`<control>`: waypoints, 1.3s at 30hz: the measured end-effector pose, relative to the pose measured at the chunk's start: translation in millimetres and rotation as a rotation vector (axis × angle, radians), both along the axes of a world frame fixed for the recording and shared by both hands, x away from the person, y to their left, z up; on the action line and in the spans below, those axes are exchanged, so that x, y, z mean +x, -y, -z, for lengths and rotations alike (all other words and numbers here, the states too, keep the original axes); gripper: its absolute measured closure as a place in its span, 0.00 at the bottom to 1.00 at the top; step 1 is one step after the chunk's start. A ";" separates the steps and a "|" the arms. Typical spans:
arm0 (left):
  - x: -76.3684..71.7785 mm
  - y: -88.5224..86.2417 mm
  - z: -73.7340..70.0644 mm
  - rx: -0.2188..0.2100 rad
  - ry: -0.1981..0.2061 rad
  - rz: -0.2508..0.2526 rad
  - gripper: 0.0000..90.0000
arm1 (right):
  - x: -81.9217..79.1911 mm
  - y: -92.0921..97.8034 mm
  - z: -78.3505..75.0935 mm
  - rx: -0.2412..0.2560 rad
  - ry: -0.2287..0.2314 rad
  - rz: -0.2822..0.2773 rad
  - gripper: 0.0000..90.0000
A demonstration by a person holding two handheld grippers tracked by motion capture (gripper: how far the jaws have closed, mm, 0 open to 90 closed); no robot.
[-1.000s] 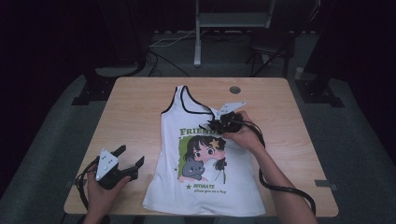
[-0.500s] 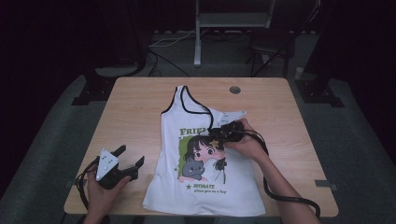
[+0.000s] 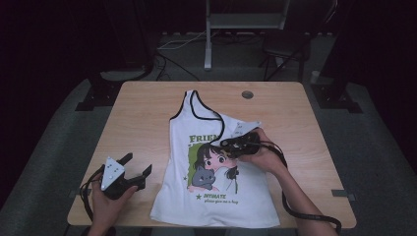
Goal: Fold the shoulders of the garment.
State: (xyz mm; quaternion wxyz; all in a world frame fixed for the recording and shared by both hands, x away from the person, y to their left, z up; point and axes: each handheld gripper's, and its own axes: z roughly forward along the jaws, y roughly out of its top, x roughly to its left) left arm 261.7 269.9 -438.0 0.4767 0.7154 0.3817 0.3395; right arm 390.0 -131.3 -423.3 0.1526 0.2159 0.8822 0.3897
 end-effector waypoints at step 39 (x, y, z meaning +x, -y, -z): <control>-0.3 0.6 0.1 0.001 0.000 -0.002 0.22 | -9.9 -3.1 -4.6 -0.055 0.108 0.035 0.90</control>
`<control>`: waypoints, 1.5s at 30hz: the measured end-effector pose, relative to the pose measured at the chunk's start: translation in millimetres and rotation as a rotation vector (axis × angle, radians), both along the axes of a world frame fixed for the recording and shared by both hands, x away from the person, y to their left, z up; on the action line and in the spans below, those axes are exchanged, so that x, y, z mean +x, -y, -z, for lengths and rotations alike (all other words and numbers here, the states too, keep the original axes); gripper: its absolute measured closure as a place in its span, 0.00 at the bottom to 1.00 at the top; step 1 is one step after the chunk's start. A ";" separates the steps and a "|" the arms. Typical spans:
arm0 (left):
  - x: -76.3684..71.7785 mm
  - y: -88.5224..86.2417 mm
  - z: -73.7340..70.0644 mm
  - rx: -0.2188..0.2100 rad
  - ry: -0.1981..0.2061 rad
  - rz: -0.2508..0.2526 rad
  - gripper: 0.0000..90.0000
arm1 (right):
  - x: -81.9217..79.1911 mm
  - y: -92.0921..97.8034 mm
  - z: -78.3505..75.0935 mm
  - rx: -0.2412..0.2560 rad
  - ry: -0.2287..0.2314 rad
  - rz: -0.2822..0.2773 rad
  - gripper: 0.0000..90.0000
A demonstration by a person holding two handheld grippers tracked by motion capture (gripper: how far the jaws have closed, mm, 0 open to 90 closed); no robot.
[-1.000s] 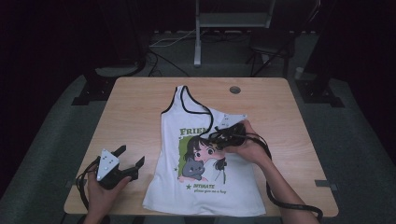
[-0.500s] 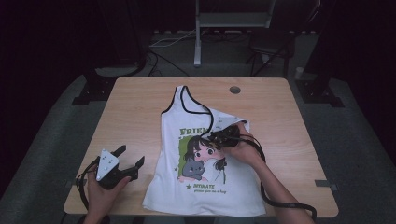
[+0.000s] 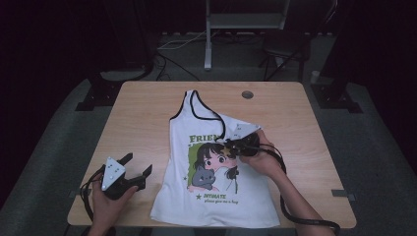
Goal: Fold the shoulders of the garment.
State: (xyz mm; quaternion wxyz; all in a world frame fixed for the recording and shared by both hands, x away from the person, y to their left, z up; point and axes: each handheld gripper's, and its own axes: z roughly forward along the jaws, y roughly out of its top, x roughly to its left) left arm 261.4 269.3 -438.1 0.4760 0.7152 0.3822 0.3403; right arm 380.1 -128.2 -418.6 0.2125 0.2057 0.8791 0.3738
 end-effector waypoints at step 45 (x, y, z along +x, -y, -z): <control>-0.3 0.8 0.1 0.004 0.003 -0.002 0.22 | -9.9 -1.7 11.9 0.037 -0.004 0.053 0.54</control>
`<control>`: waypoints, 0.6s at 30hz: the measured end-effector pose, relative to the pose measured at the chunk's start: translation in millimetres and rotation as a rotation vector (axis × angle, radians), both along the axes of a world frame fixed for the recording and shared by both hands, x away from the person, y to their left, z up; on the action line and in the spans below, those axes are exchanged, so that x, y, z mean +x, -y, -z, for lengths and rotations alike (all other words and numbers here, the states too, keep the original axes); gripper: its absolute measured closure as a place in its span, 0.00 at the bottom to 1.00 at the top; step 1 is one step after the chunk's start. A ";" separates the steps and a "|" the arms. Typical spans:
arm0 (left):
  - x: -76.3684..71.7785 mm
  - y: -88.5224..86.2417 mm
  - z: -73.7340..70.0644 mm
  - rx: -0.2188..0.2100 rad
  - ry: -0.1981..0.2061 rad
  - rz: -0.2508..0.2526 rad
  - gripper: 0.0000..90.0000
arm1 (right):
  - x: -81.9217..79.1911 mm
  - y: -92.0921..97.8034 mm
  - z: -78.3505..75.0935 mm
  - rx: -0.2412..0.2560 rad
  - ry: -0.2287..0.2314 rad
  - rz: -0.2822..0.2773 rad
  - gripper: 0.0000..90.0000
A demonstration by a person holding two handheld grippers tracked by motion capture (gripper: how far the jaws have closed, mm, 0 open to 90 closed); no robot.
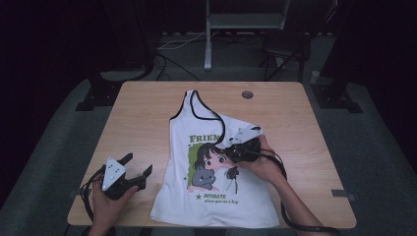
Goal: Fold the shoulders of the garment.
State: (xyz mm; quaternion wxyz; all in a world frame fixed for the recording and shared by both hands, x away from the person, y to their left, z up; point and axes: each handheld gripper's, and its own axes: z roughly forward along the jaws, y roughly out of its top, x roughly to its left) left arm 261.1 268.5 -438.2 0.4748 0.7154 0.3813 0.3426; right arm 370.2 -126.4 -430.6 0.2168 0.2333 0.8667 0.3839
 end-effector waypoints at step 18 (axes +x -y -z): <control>0.2 0.2 -0.1 0.009 0.002 -0.002 0.22 | -4.0 7.6 -10.5 0.135 -0.009 0.128 0.24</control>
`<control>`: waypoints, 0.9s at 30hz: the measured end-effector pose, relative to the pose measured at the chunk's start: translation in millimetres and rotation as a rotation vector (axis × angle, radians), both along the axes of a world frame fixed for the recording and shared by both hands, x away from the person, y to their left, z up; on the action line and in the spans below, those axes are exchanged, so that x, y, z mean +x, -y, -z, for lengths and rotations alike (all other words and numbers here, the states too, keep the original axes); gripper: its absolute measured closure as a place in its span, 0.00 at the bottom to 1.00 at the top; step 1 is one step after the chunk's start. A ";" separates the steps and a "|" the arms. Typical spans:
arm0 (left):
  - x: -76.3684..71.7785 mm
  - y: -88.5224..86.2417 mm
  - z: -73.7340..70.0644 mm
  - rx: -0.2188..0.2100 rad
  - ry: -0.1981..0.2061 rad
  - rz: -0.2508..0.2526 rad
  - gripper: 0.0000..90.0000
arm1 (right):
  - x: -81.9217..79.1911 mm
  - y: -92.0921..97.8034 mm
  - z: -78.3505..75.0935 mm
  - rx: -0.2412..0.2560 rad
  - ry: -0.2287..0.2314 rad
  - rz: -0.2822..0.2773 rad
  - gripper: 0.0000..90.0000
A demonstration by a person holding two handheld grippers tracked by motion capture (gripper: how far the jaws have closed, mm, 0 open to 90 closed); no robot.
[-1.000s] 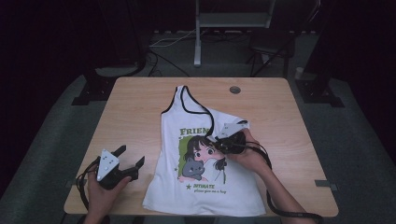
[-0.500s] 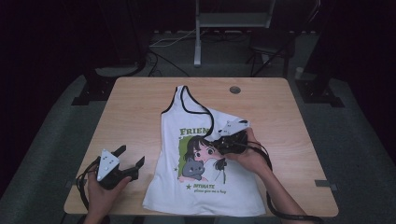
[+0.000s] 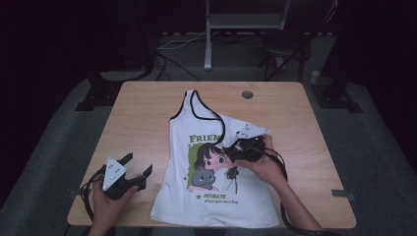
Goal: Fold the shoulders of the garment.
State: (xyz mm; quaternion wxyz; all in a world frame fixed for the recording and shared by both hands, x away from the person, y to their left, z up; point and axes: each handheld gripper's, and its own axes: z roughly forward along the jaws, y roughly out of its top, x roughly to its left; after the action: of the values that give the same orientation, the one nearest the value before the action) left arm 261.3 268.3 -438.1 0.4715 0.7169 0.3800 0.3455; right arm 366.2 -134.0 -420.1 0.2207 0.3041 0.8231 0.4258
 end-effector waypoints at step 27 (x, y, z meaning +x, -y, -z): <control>-0.2 -1.0 -0.2 -0.009 -0.003 -0.002 0.22 | -29.3 29.8 -16.4 0.109 0.001 0.106 0.15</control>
State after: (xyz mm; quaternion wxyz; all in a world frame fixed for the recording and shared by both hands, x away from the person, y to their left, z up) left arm 261.1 269.3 -437.9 0.4738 0.7150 0.3828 0.3433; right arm 336.9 -163.8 -403.7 0.2261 0.3586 0.7814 0.4580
